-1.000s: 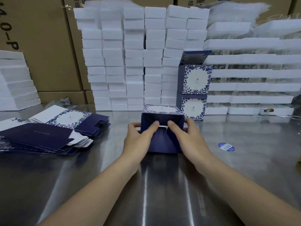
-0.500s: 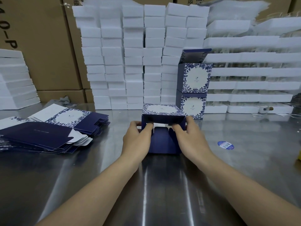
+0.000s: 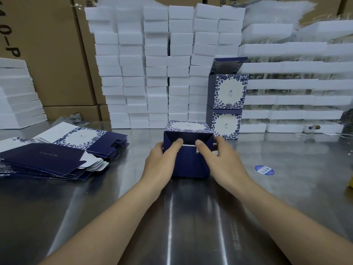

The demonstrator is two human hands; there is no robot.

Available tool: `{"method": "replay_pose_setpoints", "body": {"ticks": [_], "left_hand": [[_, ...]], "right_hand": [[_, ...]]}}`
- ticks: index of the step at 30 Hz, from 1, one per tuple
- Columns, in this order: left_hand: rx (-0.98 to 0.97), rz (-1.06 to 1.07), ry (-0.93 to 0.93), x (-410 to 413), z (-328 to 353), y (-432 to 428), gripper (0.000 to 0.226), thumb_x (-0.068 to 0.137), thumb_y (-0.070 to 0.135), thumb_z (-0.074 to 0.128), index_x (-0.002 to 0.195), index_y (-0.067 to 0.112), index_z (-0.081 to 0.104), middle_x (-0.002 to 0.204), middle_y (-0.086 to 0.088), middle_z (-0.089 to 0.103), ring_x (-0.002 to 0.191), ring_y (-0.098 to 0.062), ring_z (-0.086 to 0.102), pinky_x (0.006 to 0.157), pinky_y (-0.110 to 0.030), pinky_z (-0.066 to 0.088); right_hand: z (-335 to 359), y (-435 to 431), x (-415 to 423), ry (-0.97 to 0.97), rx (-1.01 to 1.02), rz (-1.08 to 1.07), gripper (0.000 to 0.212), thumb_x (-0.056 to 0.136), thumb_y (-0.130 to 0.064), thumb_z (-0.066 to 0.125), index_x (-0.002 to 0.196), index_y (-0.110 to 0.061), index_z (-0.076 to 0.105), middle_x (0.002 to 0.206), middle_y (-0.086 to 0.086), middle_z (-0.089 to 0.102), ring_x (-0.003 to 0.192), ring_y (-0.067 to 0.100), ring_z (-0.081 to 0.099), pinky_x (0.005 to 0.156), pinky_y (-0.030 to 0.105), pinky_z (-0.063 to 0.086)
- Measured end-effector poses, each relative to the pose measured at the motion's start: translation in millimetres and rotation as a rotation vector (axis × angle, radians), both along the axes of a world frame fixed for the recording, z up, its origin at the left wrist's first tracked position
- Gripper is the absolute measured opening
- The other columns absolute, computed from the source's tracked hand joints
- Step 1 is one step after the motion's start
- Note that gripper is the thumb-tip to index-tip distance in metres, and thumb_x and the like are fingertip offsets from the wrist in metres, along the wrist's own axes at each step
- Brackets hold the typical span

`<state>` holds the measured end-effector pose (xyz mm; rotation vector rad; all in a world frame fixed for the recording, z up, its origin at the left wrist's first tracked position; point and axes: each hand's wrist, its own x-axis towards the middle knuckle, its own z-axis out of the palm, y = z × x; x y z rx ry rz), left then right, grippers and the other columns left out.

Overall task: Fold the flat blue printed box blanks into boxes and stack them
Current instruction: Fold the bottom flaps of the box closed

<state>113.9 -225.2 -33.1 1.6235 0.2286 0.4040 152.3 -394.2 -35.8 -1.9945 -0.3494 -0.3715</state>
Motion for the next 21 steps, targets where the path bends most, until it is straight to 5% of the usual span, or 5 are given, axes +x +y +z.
{"method": "replay_pose_setpoints", "body": {"ticks": [6,9,14,21], "left_hand": [[0.011,0.011,-0.033,-7.6,4.4,-5.8,0.063,0.085,0.073,0.072,0.122,0.022,0.064,0.111,0.008,0.077,0.098,-0.008,0.074,0.072,-0.022,0.051],[0.0,-0.033,-0.033,-9.0,5.4,-5.5,0.075,0.074,0.075,0.078,0.127,0.024,0.062,0.114,0.007,0.077,0.102,-0.011,0.075,0.086,-0.031,0.059],[0.032,-0.081,-0.103,-9.1,3.1,-7.1,0.082,0.067,0.052,0.086,0.14,0.036,0.052,0.12,0.016,0.075,0.11,-0.008,0.073,0.099,-0.038,0.06],[0.074,-0.082,-0.148,-9.2,4.3,-4.3,0.071,0.071,0.04,0.078,0.138,0.043,0.055,0.122,0.018,0.074,0.113,-0.009,0.071,0.1,-0.036,0.058]], "right_hand": [[5.4,2.6,-5.7,-0.031,0.037,-0.075,0.062,0.074,-0.091,0.044,0.093,-0.034,0.057,0.095,-0.018,0.068,0.094,0.005,0.064,0.079,0.036,0.049],[4.7,2.0,-6.8,-0.027,0.018,-0.05,0.061,0.075,-0.09,0.048,0.098,-0.034,0.056,0.098,-0.016,0.069,0.096,0.007,0.066,0.084,0.041,0.055],[3.1,-0.3,-4.7,-0.03,-0.005,0.008,0.051,0.082,-0.066,0.072,0.117,-0.032,0.057,0.113,-0.015,0.07,0.106,0.01,0.066,0.092,0.044,0.058],[2.7,-3.7,-3.0,-0.028,-0.021,0.077,0.059,0.088,-0.049,0.076,0.14,-0.04,0.05,0.126,-0.019,0.066,0.114,0.008,0.065,0.098,0.039,0.055]]}}
